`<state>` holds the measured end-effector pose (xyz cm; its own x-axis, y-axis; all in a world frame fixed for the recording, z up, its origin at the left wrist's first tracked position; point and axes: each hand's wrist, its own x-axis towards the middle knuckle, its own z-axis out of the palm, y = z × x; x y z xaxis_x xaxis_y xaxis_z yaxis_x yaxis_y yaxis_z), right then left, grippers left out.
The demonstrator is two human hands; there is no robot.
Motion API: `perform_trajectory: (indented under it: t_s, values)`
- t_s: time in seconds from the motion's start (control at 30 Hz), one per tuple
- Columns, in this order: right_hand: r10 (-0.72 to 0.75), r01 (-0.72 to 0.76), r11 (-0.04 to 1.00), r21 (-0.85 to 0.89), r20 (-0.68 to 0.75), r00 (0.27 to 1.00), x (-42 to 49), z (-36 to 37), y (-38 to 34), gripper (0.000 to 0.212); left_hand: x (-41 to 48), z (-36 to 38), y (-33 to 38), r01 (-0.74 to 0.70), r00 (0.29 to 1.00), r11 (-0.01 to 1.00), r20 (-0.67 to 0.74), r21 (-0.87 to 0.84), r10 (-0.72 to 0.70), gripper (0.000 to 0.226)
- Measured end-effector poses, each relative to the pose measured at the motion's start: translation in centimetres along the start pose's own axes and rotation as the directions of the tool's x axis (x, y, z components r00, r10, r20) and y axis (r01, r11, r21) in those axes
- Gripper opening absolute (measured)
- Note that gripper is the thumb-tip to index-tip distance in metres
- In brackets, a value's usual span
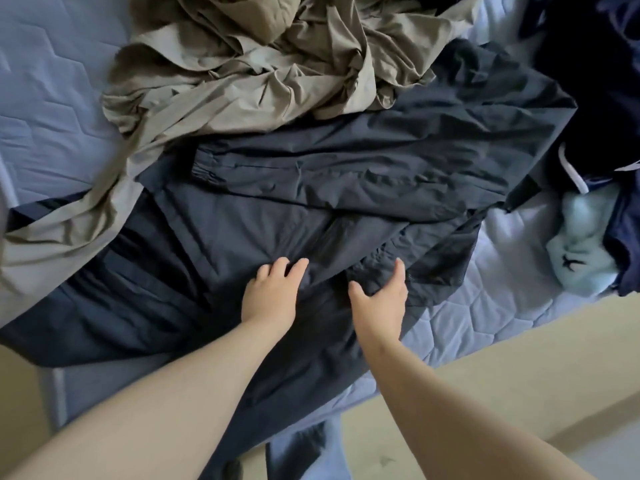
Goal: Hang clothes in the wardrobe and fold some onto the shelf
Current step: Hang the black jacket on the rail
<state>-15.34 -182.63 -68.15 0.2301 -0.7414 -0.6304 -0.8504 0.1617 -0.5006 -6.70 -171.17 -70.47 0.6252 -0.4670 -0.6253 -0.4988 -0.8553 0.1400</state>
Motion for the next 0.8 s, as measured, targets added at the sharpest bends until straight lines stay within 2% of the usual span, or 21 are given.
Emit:
perform_trajectory:
  t_s: [0.07, 0.13, 0.27, 0.4, 0.5, 0.6, 0.7, 0.73, 0.8]
  values:
    - [-0.005, 0.006, 0.997, 0.078, -0.020, 1.000, 1.8, -0.2, -0.6, 0.080, 0.8, -0.5, -1.1, 0.006, 0.999, 0.997, -0.035, -0.072, -0.009, 0.058]
    - [0.051, -0.048, 0.992, 0.115, -0.025, 0.998, 3.2, -0.5, -1.4, 0.077, 1.5, -1.6, -2.2, -0.008, 1.000, 0.990, 0.007, -0.138, 0.009, 0.056]
    - [0.071, -0.071, 0.997, -0.004, 0.049, 0.996, 2.8, -0.4, -3.2, 0.052, 0.7, -3.5, -3.8, 0.010, 1.000, 0.989, 0.022, -0.148, -0.007, 0.059]
    - [0.092, -0.075, 0.992, -0.099, 0.174, 0.980, -0.7, 0.2, -3.3, 0.044, -3.1, -4.3, -6.4, 0.088, 0.996, 0.991, 0.028, -0.100, -0.085, 0.045]
    - [0.129, -0.080, 0.985, -0.151, 0.350, 0.928, -4.7, 1.0, -2.2, 0.038, -6.9, -4.1, -9.6, 0.177, 0.977, 0.984, 0.126, -0.037, -0.171, 0.041]
    - [0.157, -0.048, 0.976, -0.211, 0.540, 0.827, -9.3, 2.8, -0.4, 0.031, -10.8, -3.6, -13.0, 0.278, 0.932, 0.957, 0.217, 0.080, -0.289, 0.039]
    - [0.191, -0.034, 0.966, -0.258, 0.616, 0.764, -11.9, 4.2, 1.2, 0.026, -12.1, -3.7, -14.3, 0.343, 0.887, 0.927, 0.271, 0.153, -0.373, 0.036]
    - [0.196, -0.066, 0.970, -0.233, 0.598, 0.777, -12.1, 4.2, 1.3, 0.024, -12.0, -3.9, -14.1, 0.351, 0.894, 0.928, 0.250, 0.124, -0.371, 0.033]
    - [0.204, -0.172, 0.979, -0.110, 0.462, 0.863, -11.6, 3.7, 1.2, 0.015, -11.1, -4.5, -12.9, 0.312, 0.942, 0.950, 0.134, -0.024, -0.306, 0.033]
